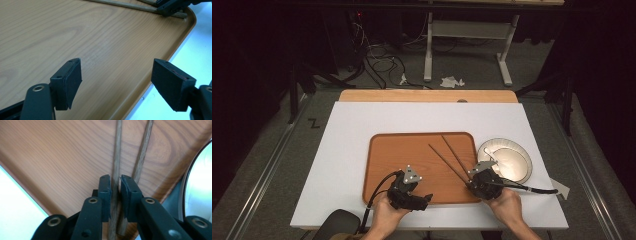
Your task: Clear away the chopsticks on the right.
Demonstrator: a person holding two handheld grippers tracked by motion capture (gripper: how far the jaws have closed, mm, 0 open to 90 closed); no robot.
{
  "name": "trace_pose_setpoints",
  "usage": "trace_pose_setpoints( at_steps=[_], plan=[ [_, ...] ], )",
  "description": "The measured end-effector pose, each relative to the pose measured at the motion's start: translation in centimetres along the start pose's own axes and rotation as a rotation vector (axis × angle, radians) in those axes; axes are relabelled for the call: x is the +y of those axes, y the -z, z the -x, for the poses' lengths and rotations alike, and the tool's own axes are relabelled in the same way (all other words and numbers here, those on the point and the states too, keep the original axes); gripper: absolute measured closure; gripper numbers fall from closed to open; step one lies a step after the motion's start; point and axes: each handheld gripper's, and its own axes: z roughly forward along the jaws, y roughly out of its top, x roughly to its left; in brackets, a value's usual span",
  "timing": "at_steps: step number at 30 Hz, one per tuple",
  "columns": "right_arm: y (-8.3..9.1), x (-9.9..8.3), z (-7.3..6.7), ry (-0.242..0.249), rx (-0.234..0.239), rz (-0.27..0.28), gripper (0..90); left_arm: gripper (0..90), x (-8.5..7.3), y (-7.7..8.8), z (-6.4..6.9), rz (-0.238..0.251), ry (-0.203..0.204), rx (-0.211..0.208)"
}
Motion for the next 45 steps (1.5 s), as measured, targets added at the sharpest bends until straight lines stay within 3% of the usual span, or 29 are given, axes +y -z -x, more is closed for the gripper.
trace_pose_setpoints(
  at_steps=[6, 11, 14, 15, 21, 25, 36, 45],
  plan=[
    [0.6, 0.1, -0.2, 0.015, 0.026, 0.066, 79.4, 24.8, 0.0, 0.0, 0.1, 0.000, -0.002, 0.001],
    [0.3, 0.2, -0.8, 0.044, 0.088, 0.085, 84.0, 24.8, 0.0, -0.1, 0.0, -0.007, -0.004, -0.001],
    [-0.5, 0.2, -0.8, 0.063, 0.072, 0.039, 84.6, 24.8, 0.0, -0.1, 0.1, -0.007, -0.006, -0.001],
    [-0.6, 0.3, -0.6, 0.041, 0.058, 0.032, 84.8, 24.8, 0.0, 0.0, 0.1, -0.007, -0.007, 0.000],
    [-0.6, 0.2, -0.1, 0.030, 0.009, 0.029, 84.1, 24.8, 0.0, -0.1, 0.0, -0.008, -0.005, -0.004],
    [-0.6, 0.2, -0.1, 0.022, 0.009, 0.028, 83.1, 24.8, 0.0, 0.0, 0.0, -0.006, -0.006, -0.002],
    [1.0, 0.1, 0.0, 0.034, 0.048, 0.096, 75.3, 24.9, 0.0, 0.1, 0.0, 0.003, 0.000, -0.001],
    [3.4, -1.1, 0.6, 0.039, 0.034, 0.149, 67.3, 24.9, 0.0, 0.2, 0.0, 0.007, 0.002, 0.000]
  ],
)
